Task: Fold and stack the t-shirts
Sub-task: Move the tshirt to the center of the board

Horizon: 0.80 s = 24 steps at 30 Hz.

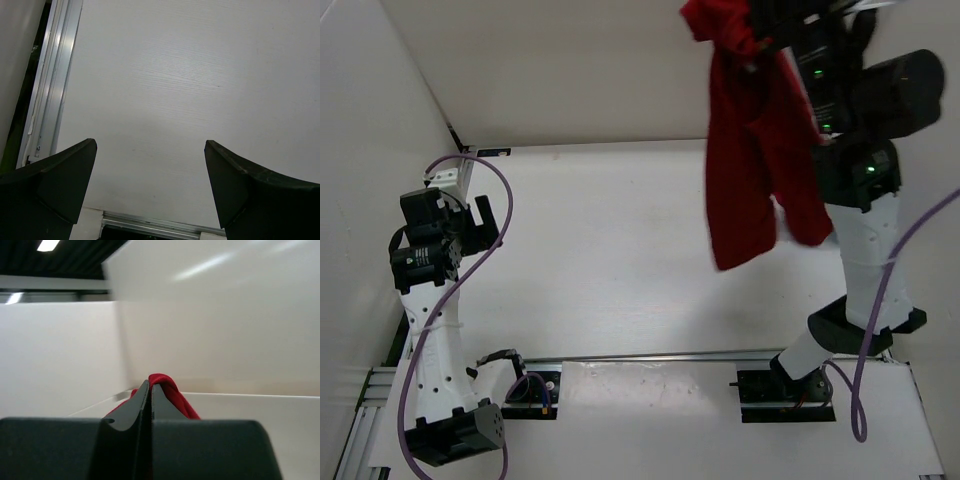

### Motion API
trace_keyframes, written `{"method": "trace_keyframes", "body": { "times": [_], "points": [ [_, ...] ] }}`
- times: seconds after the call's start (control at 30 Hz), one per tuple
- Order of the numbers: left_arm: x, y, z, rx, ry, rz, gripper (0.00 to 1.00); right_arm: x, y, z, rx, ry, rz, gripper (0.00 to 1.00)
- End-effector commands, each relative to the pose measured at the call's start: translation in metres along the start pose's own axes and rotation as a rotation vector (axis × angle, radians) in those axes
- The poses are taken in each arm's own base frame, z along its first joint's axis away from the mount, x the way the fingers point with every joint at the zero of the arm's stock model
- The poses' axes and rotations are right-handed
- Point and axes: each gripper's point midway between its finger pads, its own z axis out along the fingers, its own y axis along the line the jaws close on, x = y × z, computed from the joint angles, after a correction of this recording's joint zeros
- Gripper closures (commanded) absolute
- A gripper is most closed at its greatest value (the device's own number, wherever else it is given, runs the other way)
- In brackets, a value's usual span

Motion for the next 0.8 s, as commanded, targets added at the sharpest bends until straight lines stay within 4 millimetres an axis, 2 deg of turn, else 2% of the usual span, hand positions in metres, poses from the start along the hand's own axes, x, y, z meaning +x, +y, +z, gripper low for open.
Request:
{"method": "trace_keyframes", "body": {
  "times": [0.0, 0.03, 0.1, 0.13, 0.2, 0.23, 0.27, 0.3, 0.33, 0.37, 0.4, 0.43, 0.47, 0.5, 0.53, 0.57, 0.6, 0.63, 0.7, 0.73, 0.77],
  "points": [
    [-0.02, -0.004, -0.01, 0.019, -0.078, 0.008, 0.0, 0.039, 0.052, 0.017, -0.162, 0.017, 0.131, 1.0],
    [-0.021, -0.005, -0.012, 0.019, -0.087, 0.008, 0.0, 0.056, 0.059, 0.019, -0.158, 0.043, 0.162, 1.0],
    [-0.021, -0.003, -0.012, 0.009, -0.087, 0.008, 0.0, 0.079, 0.055, 0.019, -0.11, 0.093, 0.18, 1.0],
    [-0.02, -0.003, -0.01, 0.002, -0.088, 0.013, 0.0, 0.094, 0.047, 0.019, -0.07, 0.123, 0.179, 1.0],
    [-0.017, 0.004, -0.01, -0.036, -0.085, 0.011, 0.0, 0.139, 0.026, 0.01, 0.015, 0.226, 0.158, 1.0],
    [-0.019, 0.004, -0.01, -0.04, -0.094, 0.017, 0.0, 0.142, 0.007, 0.004, 0.058, 0.237, 0.135, 1.0],
    [-0.016, 0.006, -0.008, -0.053, -0.085, 0.016, 0.0, 0.187, -0.017, -0.011, 0.114, 0.335, 0.117, 1.0],
    [-0.012, 0.01, -0.006, -0.076, -0.073, 0.015, 0.0, 0.188, -0.05, -0.023, 0.222, 0.34, 0.168, 1.0],
    [-0.009, 0.01, -0.002, -0.08, -0.067, 0.02, 0.0, 0.206, -0.066, -0.035, 0.245, 0.39, 0.186, 1.0],
    [-0.009, 0.012, -0.002, -0.091, -0.067, 0.02, 0.0, 0.247, -0.09, -0.06, 0.289, 0.486, 0.201, 1.0],
    [-0.004, 0.014, 0.001, -0.102, -0.052, 0.02, 0.0, 0.26, -0.119, -0.074, 0.347, 0.516, 0.211, 1.0],
    [-0.004, 0.017, 0.0, -0.12, -0.052, 0.019, 0.0, 0.274, -0.129, -0.086, 0.342, 0.565, 0.22, 1.0],
    [0.001, 0.015, 0.004, -0.113, -0.035, 0.025, 0.0, 0.292, -0.129, -0.099, 0.285, 0.651, 0.242, 1.0],
    [0.005, 0.015, 0.006, -0.113, -0.026, 0.026, 0.0, 0.321, -0.143, -0.116, 0.3, 0.74, 0.255, 1.0],
    [0.009, 0.017, 0.008, -0.124, -0.013, 0.026, 0.0, 0.339, -0.164, -0.14, 0.314, 0.848, 0.235, 0.94],
    [0.009, 0.017, 0.008, -0.124, -0.012, 0.026, 0.0, 0.358, -0.175, -0.158, 0.332, 0.932, 0.257, 0.84],
    [0.014, 0.018, 0.01, -0.124, 0.0, 0.026, 0.0, 0.38, -0.203, -0.174, 0.379, 1.007, 0.28, 0.63],
    [0.014, 0.018, 0.011, -0.124, 0.0, 0.026, 0.0, 0.396, -0.21, -0.201, 0.41, 1.13, 0.333, 0.24],
    [0.015, 0.015, 0.013, -0.111, 0.002, 0.026, 0.0, 0.418, -0.241, -0.228, 0.557, 1.261, 0.37, 0.11],
    [0.02, 0.014, 0.018, -0.102, 0.023, 0.027, 0.0, 0.419, -0.255, -0.232, 0.608, 1.266, 0.353, 0.11],
    [0.02, 0.014, 0.018, -0.102, 0.023, 0.027, 0.0, 0.424, -0.259, -0.234, 0.645, 1.268, 0.338, 0.04]
  ]
}}
